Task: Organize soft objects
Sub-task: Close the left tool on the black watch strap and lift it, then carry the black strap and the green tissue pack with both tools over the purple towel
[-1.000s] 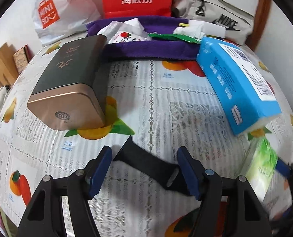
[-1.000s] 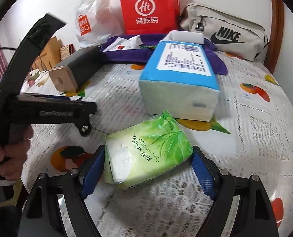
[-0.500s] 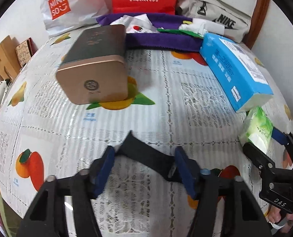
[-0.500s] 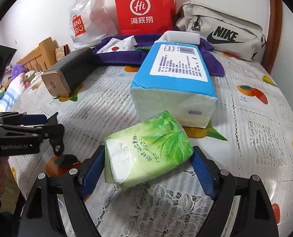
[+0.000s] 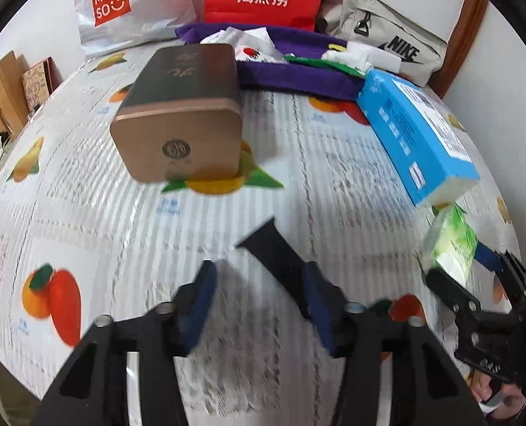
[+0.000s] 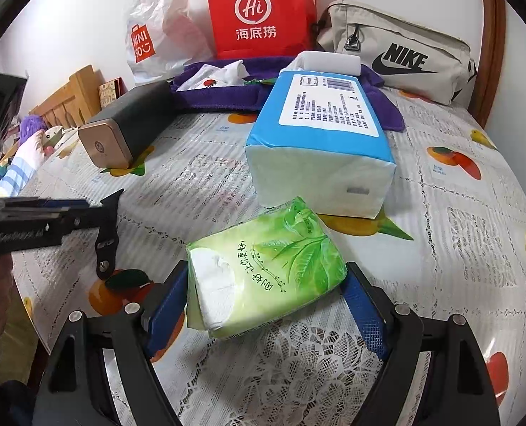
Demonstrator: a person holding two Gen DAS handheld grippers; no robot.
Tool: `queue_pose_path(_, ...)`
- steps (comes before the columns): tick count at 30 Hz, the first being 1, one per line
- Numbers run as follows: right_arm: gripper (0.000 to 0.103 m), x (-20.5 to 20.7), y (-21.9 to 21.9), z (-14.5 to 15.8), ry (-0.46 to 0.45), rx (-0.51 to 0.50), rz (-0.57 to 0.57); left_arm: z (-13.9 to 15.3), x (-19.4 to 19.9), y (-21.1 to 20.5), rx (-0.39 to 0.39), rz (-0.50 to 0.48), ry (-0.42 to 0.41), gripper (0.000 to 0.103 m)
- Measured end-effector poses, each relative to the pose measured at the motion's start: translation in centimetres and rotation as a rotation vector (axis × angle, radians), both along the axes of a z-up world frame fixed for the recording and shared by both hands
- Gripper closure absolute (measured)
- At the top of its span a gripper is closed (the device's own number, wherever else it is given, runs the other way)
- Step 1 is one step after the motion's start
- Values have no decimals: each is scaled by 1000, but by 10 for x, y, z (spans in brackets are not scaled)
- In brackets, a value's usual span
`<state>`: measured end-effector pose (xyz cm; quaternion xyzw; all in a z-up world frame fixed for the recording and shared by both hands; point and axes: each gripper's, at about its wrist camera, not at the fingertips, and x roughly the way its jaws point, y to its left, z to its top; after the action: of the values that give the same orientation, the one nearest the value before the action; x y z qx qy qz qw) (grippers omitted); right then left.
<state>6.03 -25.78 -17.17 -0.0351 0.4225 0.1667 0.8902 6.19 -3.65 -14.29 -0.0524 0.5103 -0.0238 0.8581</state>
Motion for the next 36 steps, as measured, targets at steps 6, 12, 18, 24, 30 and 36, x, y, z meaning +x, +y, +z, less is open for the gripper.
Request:
queue_pose_path(6, 20, 5, 2, 1, -2, -5, 10, -2, 3, -17, 23, -2, -38, 63)
queue_pose_path(12, 20, 0, -3, 0, 0, -7, 9, -2, 8, -22, 20, -45, -83, 78)
queue_pose_path(18, 20, 1, -7, -1, 2, 7, 1, -4, 5, -36, 81, -67, -77, 72)
queue_pose_path(24, 23, 6, -4, -2, -18, 0, -8, -4, 6, -35, 65, -87, -120, 82)
queue_pose_path(30, 25, 0, -5, 5, -25, -6, -8, 2, 4, -16, -61, -56, -101, 83)
queue_pose_path(36, 25, -6, -15, 16, -23, 16, -38, 13, 0, -8, -76, -52, -115, 83)
